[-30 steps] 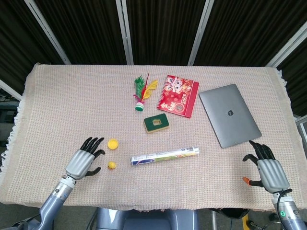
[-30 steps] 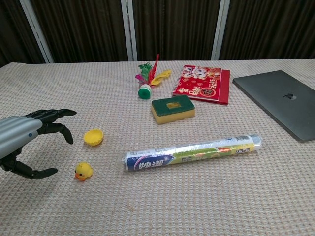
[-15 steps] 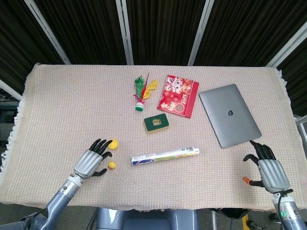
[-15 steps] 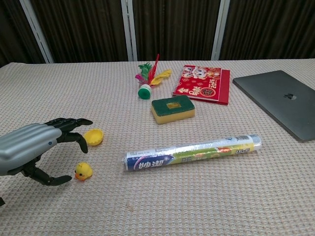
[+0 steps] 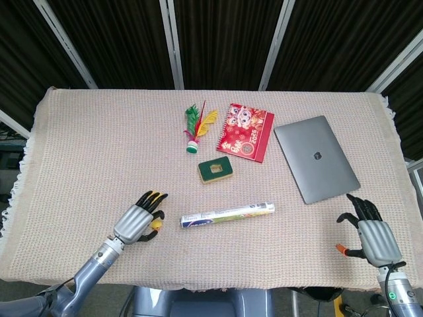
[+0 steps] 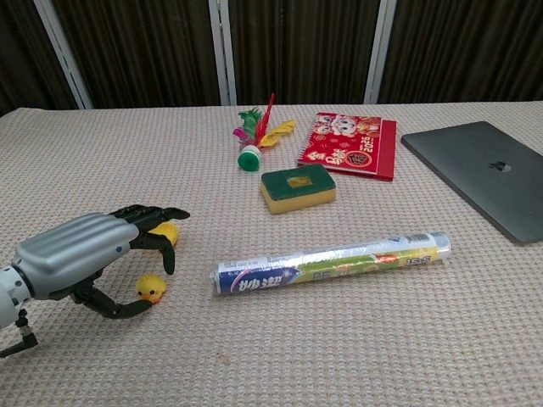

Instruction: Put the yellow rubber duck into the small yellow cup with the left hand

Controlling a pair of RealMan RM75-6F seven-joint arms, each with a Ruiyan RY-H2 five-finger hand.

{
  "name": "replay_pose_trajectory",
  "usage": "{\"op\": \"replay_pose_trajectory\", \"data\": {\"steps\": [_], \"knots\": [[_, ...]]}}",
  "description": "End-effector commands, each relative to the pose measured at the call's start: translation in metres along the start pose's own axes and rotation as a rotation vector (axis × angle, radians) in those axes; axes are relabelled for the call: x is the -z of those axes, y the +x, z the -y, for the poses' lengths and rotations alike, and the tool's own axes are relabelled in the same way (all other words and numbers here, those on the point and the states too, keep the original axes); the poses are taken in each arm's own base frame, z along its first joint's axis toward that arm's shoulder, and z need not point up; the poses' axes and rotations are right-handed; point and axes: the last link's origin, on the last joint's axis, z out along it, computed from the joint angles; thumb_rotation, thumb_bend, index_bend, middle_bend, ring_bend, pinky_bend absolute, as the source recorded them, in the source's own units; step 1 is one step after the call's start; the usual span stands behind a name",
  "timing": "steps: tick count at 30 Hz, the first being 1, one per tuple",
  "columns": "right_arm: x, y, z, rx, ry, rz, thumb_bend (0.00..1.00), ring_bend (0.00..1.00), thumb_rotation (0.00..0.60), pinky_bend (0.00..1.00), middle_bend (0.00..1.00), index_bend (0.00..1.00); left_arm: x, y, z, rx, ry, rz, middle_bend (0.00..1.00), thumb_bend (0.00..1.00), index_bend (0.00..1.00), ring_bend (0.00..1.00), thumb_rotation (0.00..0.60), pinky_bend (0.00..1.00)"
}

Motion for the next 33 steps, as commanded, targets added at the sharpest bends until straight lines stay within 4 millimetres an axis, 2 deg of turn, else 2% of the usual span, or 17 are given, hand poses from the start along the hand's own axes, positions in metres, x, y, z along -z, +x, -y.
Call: {"op": "replay_pose_trajectory", "data": {"steps": [1,15,33], "knots": [[0.0,0.0,0.0,-0.001,0.0,0.0,0.0,0.0,0.6,0.0,0.02,0.41,0.0,-0.001,-0.001,-0.002,-0.003,0.001,0.0,0.3,0.42,0.0,0.6,0.0],[0.0,0.0,0.0,-0.001,-0.001,-0.001,0.0,0.0,0.6,0.0,0.02,0.41,0.003,0.003,0.004,-0.004,0.015,-0.027,0.0,0.32,0.45,0.0,0.6,0.0],[0.001,0.0,0.0,-0.003,-0.003,-0.001,0.0,0.0,0.6,0.0,0.02,0.41,0.01,0.005,0.012,-0.013,0.019,-0.032,0.0,0.32,0.4,0.0,0.6,0.0]]}}
